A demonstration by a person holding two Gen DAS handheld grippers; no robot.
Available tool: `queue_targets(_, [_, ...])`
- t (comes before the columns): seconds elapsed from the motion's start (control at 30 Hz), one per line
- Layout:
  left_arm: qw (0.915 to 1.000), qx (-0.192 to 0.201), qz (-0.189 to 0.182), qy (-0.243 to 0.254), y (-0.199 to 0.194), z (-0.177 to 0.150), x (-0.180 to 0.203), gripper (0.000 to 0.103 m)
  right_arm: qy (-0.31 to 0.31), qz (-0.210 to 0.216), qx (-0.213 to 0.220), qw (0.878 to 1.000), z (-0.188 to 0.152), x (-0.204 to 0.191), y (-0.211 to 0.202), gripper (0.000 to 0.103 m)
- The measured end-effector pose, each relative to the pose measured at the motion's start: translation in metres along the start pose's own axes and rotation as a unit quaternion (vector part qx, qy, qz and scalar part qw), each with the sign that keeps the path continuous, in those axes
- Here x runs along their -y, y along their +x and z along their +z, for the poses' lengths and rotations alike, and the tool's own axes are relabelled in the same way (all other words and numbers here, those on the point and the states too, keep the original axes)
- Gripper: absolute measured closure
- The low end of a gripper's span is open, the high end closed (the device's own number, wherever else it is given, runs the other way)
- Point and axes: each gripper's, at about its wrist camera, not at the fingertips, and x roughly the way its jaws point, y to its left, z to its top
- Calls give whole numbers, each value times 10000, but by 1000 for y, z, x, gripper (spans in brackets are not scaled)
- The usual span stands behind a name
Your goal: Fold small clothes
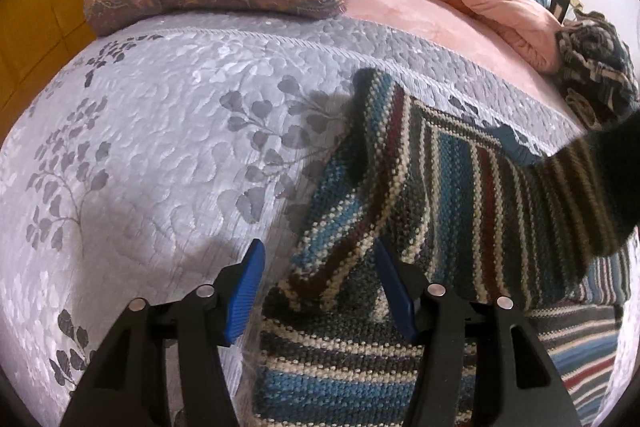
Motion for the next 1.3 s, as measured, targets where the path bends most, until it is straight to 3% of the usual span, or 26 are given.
queue_targets(0.2, [9997,-19,222,46,3,-1,4,45,828,-57,-574,9949,-28,75,26,90])
queue_targets(0.3, [9992,266,281,107,-14,2,9,45,886,-157,-701,9935,-43,92,36,85])
queue_targets(0.4, [9988,413,-181,164,-30,4,21,45,1134,114,-469,9924,-51,105,28,83])
queue_targets(0.5, [9971,360,-583,321,-32,2,39,45,1306,435,-314,9900,-53,114,18,61])
queue_targets(0.77, [9947,-103,-899,496,0,-9,64,45,1350,603,-643,9869,-58,122,50,58])
queue_targets(0.8, [9947,-137,-897,492,3,-10,65,45,1340,653,-686,9864,-58,121,55,61])
queue_targets(0.83, [9948,-154,-872,507,5,-10,65,45,1312,715,-717,9862,-58,118,61,73])
queue_targets(0.93, [9950,-175,-828,524,9,-13,67,45,1199,751,-747,9871,-56,111,66,95])
queue_targets(1.17, [9947,-109,-854,561,5,-12,67,45,1011,893,-278,9905,-50,102,28,96])
queue_targets(1.3, [9948,-78,-857,551,3,-11,66,45,990,721,-198,9923,-52,107,23,96])
